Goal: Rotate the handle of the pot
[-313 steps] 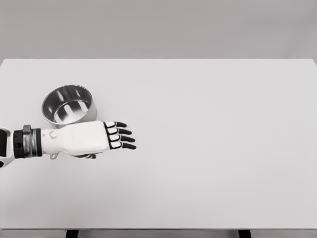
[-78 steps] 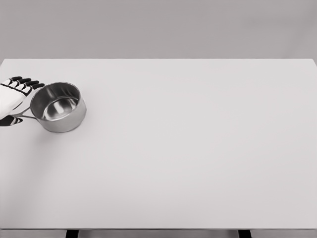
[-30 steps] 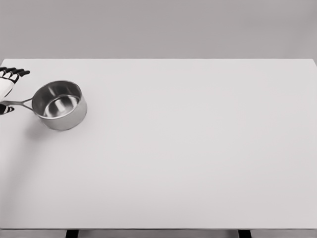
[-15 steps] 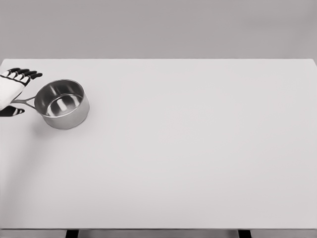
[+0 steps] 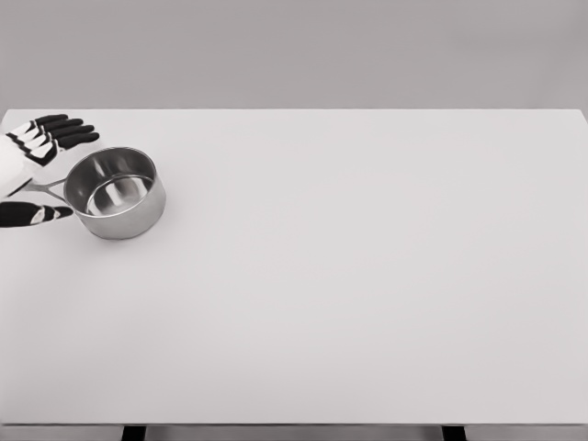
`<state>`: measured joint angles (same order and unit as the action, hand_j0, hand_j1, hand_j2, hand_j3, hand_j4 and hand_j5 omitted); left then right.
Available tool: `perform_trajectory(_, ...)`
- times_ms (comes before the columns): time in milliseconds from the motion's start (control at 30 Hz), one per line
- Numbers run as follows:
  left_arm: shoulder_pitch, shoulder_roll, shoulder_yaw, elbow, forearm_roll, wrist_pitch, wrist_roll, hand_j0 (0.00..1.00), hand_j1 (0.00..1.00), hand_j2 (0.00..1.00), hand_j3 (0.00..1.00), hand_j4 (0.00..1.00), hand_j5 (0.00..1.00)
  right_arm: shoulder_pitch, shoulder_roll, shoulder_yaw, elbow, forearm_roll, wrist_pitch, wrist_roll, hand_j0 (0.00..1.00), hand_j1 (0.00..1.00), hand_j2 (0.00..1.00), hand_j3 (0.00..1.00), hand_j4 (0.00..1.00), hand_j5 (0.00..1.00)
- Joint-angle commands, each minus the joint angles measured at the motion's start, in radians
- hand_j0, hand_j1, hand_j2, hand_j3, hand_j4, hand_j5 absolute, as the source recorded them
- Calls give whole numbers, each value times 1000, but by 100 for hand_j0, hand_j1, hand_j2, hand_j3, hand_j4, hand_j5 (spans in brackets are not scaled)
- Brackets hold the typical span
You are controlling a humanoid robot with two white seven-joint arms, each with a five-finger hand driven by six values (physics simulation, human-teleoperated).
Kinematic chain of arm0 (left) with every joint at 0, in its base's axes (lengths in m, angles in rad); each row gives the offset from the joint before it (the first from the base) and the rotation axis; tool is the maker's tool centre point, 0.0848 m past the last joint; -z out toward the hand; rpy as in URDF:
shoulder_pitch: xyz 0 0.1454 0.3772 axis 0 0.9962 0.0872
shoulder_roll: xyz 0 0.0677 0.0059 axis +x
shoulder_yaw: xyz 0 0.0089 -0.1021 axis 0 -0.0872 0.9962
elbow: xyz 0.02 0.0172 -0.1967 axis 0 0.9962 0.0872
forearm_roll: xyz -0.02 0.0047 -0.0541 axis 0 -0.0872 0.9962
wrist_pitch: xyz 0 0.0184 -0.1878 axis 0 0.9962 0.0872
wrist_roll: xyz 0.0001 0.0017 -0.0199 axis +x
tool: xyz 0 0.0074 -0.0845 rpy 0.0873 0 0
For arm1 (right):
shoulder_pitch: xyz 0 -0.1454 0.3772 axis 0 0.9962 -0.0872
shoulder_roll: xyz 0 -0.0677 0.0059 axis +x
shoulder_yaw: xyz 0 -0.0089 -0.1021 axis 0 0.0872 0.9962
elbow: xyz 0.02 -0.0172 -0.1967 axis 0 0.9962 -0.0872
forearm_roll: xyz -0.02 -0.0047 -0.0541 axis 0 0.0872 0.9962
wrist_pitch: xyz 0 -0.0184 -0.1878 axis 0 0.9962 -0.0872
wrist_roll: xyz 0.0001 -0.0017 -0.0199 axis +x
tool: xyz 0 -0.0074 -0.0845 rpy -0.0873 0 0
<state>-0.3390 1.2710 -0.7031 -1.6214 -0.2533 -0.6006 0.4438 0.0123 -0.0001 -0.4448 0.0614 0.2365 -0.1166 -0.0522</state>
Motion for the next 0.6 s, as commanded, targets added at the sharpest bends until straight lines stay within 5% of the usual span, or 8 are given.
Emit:
perform_trajectory(0, 0, 14, 1, -60, 29, -10, 27, 100, 100, 100, 100, 100, 100, 0, 0, 0, 0, 0, 0, 0, 100, 100, 100, 100, 100, 100)
perform_trajectory(200, -2, -101, -6, -129, 28, -10, 18, 100, 100, 100, 100, 100, 100, 0, 0, 0, 0, 0, 0, 0, 100, 100, 100, 100, 100, 100)
perform_trajectory(567, 2, -91, -38, -129, 14, -10, 10, 100, 100, 100, 100, 100, 100, 0, 0, 0, 0, 0, 0, 0, 100, 100, 100, 100, 100, 100)
